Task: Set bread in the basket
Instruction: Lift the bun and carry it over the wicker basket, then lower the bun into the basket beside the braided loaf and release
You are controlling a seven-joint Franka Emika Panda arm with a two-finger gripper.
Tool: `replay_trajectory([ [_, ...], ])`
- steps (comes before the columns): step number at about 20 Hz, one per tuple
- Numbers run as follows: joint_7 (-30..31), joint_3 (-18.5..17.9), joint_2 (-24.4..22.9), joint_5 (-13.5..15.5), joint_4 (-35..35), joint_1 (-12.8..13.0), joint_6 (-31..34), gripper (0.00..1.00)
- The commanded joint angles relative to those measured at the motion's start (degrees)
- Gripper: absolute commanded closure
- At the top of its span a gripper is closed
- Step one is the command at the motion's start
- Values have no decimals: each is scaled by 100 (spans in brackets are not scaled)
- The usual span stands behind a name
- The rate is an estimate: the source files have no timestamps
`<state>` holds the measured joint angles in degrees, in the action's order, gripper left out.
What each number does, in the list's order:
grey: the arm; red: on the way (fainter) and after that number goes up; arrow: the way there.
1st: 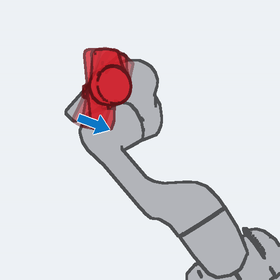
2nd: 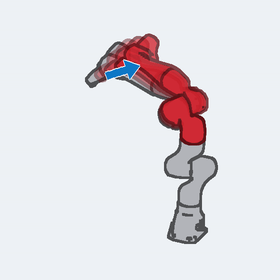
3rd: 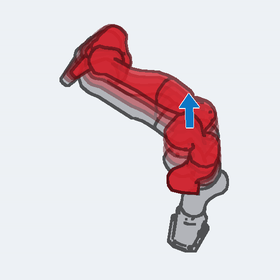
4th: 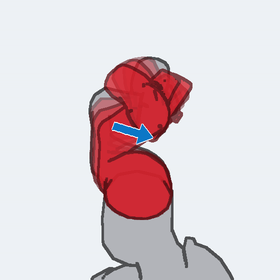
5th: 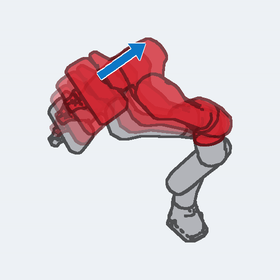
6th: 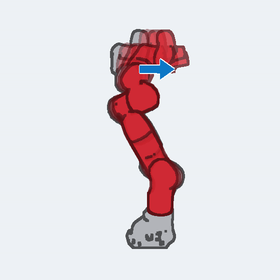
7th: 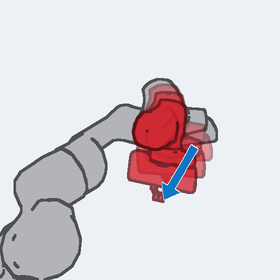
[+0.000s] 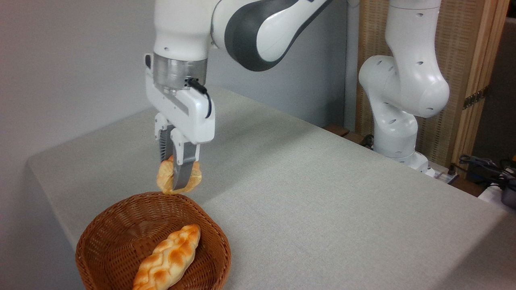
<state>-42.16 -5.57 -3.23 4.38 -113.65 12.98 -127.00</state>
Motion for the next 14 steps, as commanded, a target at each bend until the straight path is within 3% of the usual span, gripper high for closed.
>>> replay_trajectory([
  [1,-29,-93,594,98,545,12,-36,28],
  [2,-12,-119,691,98,598,20,-36,5],
  [3,6,-128,770,98,650,12,-36,0],
  [14,50,-172,999,124,730,12,-264,0],
])
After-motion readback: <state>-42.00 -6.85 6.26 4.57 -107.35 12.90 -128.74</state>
